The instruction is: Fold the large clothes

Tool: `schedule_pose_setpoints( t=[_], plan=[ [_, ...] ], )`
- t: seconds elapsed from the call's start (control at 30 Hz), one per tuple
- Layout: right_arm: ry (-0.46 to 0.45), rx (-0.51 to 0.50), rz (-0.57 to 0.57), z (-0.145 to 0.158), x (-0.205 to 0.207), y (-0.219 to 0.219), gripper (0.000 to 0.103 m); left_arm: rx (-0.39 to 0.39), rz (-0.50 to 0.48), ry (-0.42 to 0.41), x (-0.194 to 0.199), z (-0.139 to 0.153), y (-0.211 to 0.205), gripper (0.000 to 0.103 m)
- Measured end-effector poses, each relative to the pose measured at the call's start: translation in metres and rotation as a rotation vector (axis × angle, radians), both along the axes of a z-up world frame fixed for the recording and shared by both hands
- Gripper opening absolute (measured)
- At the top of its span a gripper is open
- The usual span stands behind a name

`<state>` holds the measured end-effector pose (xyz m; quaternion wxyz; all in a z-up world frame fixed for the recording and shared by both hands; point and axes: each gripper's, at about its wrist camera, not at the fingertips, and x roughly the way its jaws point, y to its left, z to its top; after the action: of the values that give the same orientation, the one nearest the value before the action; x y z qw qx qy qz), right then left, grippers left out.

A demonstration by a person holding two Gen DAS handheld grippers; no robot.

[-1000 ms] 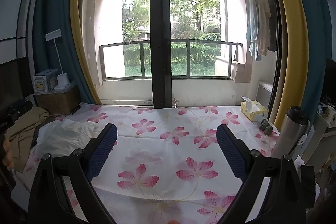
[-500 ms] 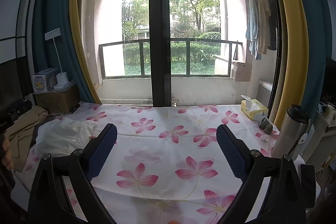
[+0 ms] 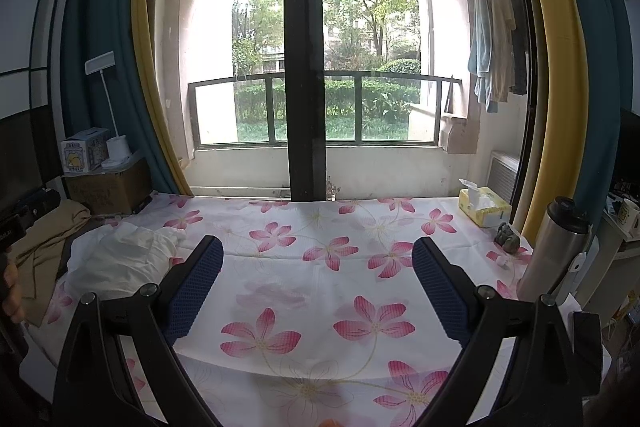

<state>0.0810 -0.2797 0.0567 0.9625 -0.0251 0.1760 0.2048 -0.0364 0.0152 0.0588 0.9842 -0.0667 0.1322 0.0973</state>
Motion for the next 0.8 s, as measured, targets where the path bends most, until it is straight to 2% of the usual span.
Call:
schedule_pose_setpoints(
  t=[0.8],
  plan=[
    [0.007,-0.005,0.002,-0.0049,0.0010,0.0000,0.095,-0.006,-0.001,0.008,0.0009,-0.0057,-0.0004,0.081]
  ],
)
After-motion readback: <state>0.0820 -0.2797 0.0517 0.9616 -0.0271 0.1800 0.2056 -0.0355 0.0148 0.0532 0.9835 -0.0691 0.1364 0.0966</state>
